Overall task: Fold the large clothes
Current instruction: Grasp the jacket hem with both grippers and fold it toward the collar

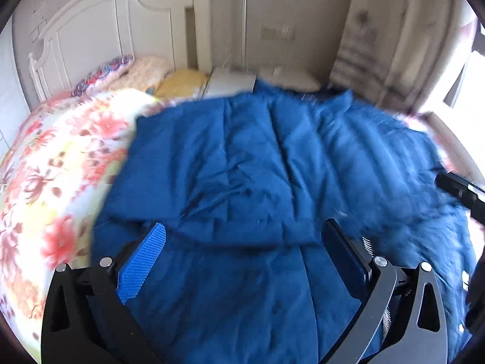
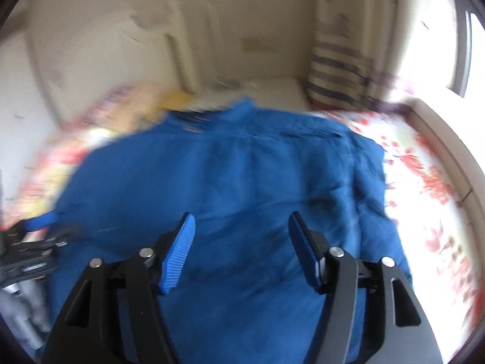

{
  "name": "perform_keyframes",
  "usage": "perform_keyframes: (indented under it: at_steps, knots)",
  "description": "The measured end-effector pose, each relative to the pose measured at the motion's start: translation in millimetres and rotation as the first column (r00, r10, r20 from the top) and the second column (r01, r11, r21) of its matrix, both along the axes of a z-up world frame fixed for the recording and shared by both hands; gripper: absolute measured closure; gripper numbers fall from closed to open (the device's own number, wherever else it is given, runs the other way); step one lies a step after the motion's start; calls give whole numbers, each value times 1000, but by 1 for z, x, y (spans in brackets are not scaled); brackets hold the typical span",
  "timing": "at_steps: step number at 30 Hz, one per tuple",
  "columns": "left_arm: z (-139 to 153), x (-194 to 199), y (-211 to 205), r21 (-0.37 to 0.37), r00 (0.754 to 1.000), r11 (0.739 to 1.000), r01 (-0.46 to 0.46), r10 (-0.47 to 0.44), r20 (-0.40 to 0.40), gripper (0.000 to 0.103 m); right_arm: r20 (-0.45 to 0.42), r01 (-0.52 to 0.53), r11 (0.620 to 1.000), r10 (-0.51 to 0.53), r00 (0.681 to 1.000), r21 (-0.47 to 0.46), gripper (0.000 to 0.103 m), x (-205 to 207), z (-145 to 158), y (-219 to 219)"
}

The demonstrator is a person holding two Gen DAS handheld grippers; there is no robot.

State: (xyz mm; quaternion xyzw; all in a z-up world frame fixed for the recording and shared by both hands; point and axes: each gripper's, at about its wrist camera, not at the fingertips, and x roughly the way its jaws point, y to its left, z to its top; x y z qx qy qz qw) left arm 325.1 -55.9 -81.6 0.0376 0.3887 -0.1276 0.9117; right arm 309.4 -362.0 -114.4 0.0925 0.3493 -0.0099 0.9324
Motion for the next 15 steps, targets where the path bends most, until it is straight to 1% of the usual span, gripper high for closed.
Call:
perform_keyframes:
  at_steps: [1,2,4,5,7,8,9,10,11,13,15]
  knots:
    - [5,-13,7,32,1000,999,-1,0,25,4,2,-34,999,34,999,-22,29,-11,3,12]
    - [6,-21,10,60,999,998,-1,-1,39,4,-20,-90,993,88,996,-76,28,-24,2,29]
    - [0,-31,16,118,999,993,-5,-1,44,4,-82,-172,974,161,984,-147,26,-34,-8,52]
    - [-10,-32,19,152,1000,988,-5,1,26,4,-133,-209,960,186,973,-187,26,-37,-20,63]
    - [-39,-29,25,192,999,981,-8,16,-43,4,-206,-231,949,187,961,-214,24,-34,-45,69]
    - [-45,-25,28,171,996,985,-7,23,-90,4,-213,-227,951,182,960,-212,21,-33,-56,68]
    - [-42,-24,35,134,995,991,-19,32,-96,4,-196,-221,955,182,963,-197,21,-34,-57,64]
    - [-40,-23,41,130,994,990,-56,68,-88,4,-198,-217,956,178,964,-198,21,-34,-56,64]
    - [-41,-21,44,130,991,989,-75,88,-98,4,-210,-210,956,167,963,-206,21,-34,-54,63]
    - [-41,-22,49,120,990,990,-69,84,-118,4,-215,-194,958,148,965,-213,21,-37,-49,58]
    - [-40,-30,54,147,991,986,-80,95,-99,4,-188,-132,967,92,978,-216,21,-52,-43,37]
